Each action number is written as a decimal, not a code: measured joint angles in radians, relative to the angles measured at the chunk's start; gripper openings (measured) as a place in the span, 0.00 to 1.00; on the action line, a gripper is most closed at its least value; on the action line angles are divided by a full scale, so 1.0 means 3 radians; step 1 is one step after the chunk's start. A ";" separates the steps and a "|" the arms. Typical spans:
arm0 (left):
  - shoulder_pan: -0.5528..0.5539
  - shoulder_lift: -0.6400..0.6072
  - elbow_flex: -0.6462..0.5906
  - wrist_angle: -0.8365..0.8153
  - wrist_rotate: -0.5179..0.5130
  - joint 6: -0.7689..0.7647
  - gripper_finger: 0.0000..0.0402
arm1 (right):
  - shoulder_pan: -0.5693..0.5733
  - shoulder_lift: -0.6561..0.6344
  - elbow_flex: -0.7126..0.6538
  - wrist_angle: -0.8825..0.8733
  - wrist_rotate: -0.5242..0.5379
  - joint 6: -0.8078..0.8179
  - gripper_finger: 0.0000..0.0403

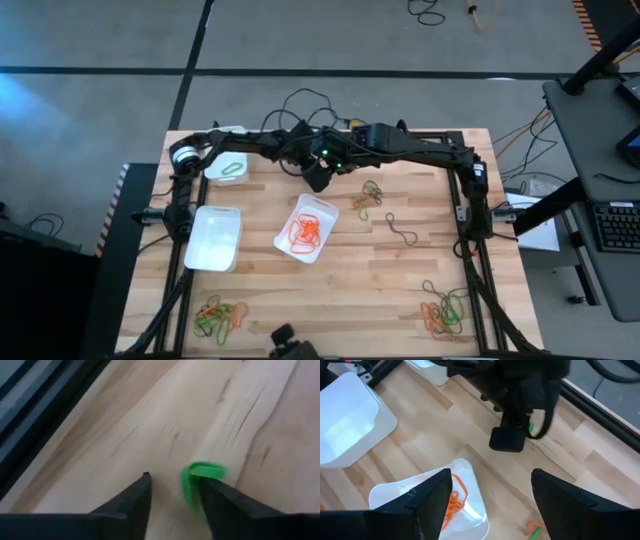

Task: Sort rubber bands into baskets
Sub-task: Put the green rubber band into the top white bin

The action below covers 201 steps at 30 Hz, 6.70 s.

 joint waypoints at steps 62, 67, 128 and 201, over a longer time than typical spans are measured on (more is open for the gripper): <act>0.1165 -0.1280 -0.0722 -0.2339 -0.0906 -0.0661 0.10 | -0.0274 -0.0589 -0.2747 0.0760 -0.0775 -0.1921 0.61; 0.1133 -0.1414 -0.0722 -0.2345 -0.0635 -0.0507 0.28 | -0.0271 -0.0618 -0.3196 0.1251 -0.0851 -0.2341 0.59; 0.0481 -0.3197 -0.1572 -0.1932 -0.0147 -0.0517 0.53 | -0.0168 -0.0308 -0.3510 0.2039 -0.1006 0.1092 0.04; -0.0079 -0.3185 -0.1619 -0.0843 0.0454 -0.0703 0.53 | -0.0450 -0.0350 -0.3222 0.2112 -0.1001 0.2563 0.03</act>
